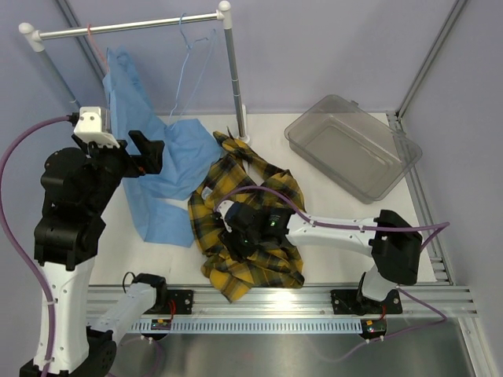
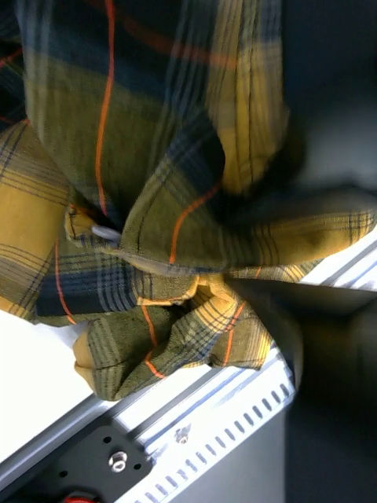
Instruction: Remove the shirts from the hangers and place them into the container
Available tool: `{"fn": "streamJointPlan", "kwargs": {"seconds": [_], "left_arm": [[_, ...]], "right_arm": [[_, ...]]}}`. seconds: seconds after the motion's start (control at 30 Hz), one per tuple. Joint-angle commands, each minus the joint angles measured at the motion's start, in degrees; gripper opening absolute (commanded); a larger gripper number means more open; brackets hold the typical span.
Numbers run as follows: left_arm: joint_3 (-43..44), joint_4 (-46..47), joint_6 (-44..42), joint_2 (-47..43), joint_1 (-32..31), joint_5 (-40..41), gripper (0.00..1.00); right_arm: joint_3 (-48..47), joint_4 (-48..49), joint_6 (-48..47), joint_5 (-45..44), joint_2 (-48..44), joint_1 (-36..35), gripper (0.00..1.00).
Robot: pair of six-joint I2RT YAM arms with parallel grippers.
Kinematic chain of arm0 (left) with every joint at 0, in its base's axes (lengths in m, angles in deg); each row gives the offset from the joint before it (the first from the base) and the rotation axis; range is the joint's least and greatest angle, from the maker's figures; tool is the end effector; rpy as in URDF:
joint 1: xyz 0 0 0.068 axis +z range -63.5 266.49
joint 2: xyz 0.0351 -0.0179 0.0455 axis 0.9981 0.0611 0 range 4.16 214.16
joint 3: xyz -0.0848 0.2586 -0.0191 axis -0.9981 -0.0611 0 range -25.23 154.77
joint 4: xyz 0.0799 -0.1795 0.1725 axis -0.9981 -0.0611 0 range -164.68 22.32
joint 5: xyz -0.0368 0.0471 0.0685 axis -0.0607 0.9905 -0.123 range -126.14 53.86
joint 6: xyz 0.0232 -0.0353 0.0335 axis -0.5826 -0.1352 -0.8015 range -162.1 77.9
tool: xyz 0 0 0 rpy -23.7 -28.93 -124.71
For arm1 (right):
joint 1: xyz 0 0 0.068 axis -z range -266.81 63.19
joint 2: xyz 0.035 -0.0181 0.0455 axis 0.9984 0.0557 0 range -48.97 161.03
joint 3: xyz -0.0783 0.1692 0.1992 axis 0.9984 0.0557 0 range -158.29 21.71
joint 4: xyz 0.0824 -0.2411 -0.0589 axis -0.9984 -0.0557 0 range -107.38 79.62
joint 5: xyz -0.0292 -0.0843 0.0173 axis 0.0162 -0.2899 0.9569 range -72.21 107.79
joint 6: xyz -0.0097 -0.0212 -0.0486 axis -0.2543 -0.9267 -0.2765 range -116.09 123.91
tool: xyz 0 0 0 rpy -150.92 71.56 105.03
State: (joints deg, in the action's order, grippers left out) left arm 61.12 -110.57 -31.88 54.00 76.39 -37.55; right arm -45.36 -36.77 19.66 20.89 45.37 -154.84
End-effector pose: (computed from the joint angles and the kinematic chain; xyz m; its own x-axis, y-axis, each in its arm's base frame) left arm 0.1180 -0.0219 0.4970 -0.1431 -0.1547 -0.9775 0.1769 0.9678 -0.1790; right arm 0.1291 0.3256 0.2297 -0.5447 -0.6256 -0.5585 -0.8210 0.5338 0.2027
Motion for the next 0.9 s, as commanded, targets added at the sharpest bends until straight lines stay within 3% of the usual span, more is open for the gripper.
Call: {"fn": "streamJointPlan", "kwargs": {"seconds": [0.0,0.07,0.17,0.3,0.6,0.87], "left_arm": [[-1.1,-0.8,0.6,-1.3,0.3,1.1,0.99],[-1.7,-1.5,0.7,-1.5,0.3,1.2,0.99],[-3.2,-1.9,1.5,-2.1,0.3,0.5,0.99],[-4.0,-2.0,1.5,-2.6,0.3,0.0,0.99],[-2.9,-1.9,-0.4,-3.7,0.3,4.0,0.99],[-2.3,-1.9,-1.0,-4.0,0.3,4.7,0.99]], "right_arm": [[-5.0,0.1,-1.0,-1.3,-0.3,-0.6,0.57],[-5.7,-1.2,-2.4,-1.5,-0.6,-1.0,0.77],[-6.8,-2.1,-5.1,-1.2,-1.0,-2.4,0.89],[-8.9,-3.3,-7.3,-4.9,-0.4,-5.1,0.99],[-15.8,-10.0,-8.6,-19.1,9.8,-9.9,0.99],[-20.2,-18.1,-6.6,-39.0,16.7,-10.3,1.0]]}}
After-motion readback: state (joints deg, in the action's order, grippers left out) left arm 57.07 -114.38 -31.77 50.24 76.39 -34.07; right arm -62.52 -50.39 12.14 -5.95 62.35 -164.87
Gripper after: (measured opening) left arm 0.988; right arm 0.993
